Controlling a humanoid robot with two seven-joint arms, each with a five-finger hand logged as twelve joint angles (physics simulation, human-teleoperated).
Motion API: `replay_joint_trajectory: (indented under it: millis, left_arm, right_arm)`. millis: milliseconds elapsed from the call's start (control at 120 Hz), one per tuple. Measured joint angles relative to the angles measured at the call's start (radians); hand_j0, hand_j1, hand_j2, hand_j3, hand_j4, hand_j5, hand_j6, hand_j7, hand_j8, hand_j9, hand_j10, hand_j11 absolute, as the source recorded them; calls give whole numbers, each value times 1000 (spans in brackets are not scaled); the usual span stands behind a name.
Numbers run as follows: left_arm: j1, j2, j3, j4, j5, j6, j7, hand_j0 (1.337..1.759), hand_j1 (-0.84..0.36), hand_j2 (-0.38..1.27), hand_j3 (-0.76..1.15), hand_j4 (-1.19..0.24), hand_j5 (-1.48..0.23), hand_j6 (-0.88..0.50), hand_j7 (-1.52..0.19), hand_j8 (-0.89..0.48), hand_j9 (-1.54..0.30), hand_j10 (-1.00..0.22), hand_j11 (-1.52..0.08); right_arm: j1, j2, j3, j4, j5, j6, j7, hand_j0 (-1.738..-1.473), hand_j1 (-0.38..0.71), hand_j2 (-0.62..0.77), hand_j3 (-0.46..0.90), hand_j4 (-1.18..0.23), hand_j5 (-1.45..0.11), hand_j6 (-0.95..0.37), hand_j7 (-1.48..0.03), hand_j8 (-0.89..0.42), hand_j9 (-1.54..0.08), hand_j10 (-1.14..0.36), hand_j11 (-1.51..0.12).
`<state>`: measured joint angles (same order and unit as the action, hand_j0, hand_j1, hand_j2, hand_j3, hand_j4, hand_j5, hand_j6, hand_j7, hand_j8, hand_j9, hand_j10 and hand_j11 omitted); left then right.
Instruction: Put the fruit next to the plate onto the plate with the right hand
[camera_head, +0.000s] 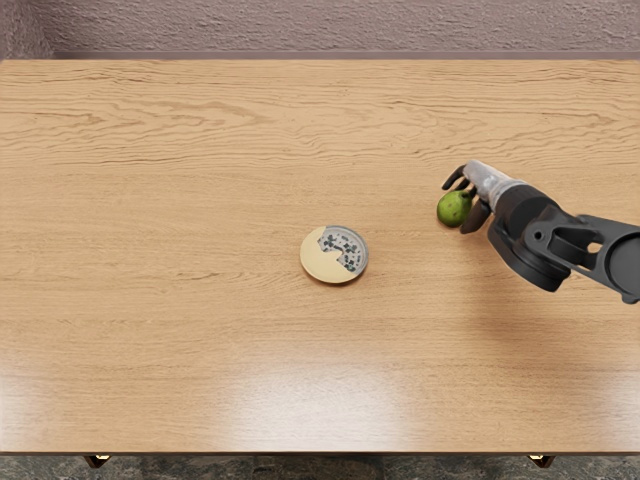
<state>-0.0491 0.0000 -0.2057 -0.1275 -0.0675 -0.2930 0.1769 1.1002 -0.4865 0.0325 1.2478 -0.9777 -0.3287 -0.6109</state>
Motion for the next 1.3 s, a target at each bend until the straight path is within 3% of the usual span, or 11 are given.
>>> replay_joint_trajectory:
  millis: [308,492,683,792,1200,1300]
  left_arm:
    - [0,0,0,0,0,0,0,1658,332,3,0,-14,-18,-14,-18,-14,-18,-14,-18]
    - [0,0,0,0,0,0,0,1658,332,3,0,-14,-18,-14,-18,-14,-18,-14,-18]
    - [0,0,0,0,0,0,0,1658,332,3,0,-14,-18,-14,-18,-14,-18,-14,-18]
    - [0,0,0,0,0,0,0,1658,332,3,0,-14,-18,-14,-18,-14,-18,-14,-18]
    - [0,0,0,0,0,0,0,1658,332,3,0,-14,-18,-14,-18,-14,-18,-14,-18]
    - [0,0,0,0,0,0,0,1658,333,3,0,-14,-18,-14,-18,-14,-18,-14,-18]
  right_arm:
    - [10,34,-2,1,0,1,0,-1658,168,-83,0,-437,-560,-429,-563,-399,-563,-436,-563]
    - [5,39,-1,0,-2,0,0,-1657,244,-82,0,-515,-646,-468,-656,-415,-657,-509,-657]
    - [2,40,-3,-3,-7,1,1,-1649,251,-105,-2,-560,-721,-437,-722,-362,-738,-551,-740]
    - [1,40,-2,-4,-6,0,1,-1649,273,-14,-1,-587,-760,-423,-760,-361,-778,-578,-780]
    - [-7,37,2,3,-11,4,-1,-1630,353,47,-1,-678,-967,-310,-920,-218,-979,-494,-996]
    - [-7,34,8,11,-4,4,0,-1633,340,110,0,-689,-990,-315,-938,-253,-1003,-530,-1018]
